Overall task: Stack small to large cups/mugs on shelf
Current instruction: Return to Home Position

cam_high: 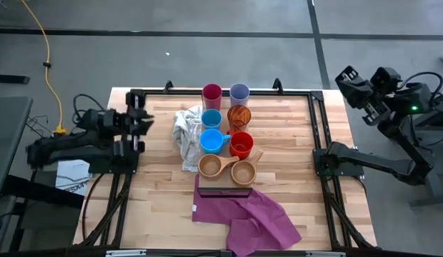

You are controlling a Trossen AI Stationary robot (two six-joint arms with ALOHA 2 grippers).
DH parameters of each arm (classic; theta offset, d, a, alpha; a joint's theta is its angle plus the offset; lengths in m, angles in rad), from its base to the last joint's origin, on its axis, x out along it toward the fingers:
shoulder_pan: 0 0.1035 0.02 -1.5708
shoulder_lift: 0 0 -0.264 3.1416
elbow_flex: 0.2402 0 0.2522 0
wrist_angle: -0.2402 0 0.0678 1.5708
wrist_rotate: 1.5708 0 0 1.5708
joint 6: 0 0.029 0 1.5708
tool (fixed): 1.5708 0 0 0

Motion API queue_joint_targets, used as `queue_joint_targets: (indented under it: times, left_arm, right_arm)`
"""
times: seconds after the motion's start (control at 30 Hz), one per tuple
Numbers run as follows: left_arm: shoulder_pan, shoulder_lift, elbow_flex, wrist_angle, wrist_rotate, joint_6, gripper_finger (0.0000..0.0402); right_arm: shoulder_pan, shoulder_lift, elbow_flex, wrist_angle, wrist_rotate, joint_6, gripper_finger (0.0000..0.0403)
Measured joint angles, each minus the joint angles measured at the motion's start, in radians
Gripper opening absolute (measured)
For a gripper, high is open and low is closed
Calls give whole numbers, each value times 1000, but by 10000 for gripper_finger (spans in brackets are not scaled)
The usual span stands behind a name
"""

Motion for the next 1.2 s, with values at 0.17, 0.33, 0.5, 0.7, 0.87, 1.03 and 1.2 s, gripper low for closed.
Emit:
queue_joint_targets:
  times: [0.17, 0.33, 0.5, 0.7, 0.87, 1.03, 1.2]
  left_arm:
    - [-285, 57, 0, -69, -236, 222, 46]
    - [-470, 38, 0, -140, -397, 364, 46]
    - [-526, -13, -74, -121, -422, 372, 46]
    - [-535, -35, -179, -48, -404, 368, 46]
    - [-535, -35, -235, -21, -387, 371, 46]
    - [-535, -36, -340, 132, -390, 388, 46]
    - [-535, -41, -401, 181, -392, 390, 46]
  right_arm:
    - [0, 8, 0, -42, 3, -12, 0]
    - [0, 20, 0, -48, -8, 4, 0]
    - [0, 31, 0, -48, -23, 5, 0]
    - [0, 45, 0, -71, -32, -5, 0]
    - [0, 53, 0, -129, -32, -28, 0]
    - [0, 65, 0, -129, -32, -41, 0]
    - [0, 66, 0, -129, -32, -41, 0]
